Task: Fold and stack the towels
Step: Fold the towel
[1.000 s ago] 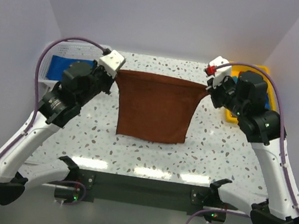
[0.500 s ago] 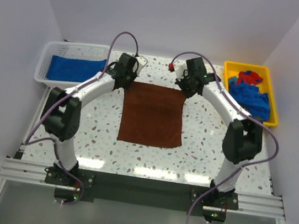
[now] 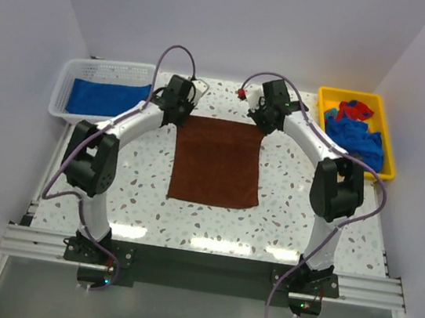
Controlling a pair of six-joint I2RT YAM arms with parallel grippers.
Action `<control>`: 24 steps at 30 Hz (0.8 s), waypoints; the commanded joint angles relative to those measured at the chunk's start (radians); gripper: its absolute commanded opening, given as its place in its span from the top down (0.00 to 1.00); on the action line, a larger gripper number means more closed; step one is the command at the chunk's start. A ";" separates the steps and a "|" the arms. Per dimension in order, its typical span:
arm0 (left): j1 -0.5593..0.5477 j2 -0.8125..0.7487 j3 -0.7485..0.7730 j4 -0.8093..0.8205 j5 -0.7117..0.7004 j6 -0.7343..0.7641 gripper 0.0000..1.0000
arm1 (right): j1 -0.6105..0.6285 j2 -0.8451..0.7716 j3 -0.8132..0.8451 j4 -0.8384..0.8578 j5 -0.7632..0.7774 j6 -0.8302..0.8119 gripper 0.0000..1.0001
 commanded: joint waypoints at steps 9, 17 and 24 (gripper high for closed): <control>-0.006 -0.318 -0.340 -0.089 -0.021 -0.218 1.00 | 0.018 -0.219 -0.132 -0.178 0.011 0.187 1.00; -0.041 -0.432 -0.449 -0.154 0.022 -0.328 1.00 | 0.041 -0.357 -0.345 -0.181 0.023 0.397 1.00; -0.067 -0.524 -0.522 -0.155 0.085 -0.416 1.00 | 0.042 -0.421 -0.469 -0.138 0.080 0.489 1.00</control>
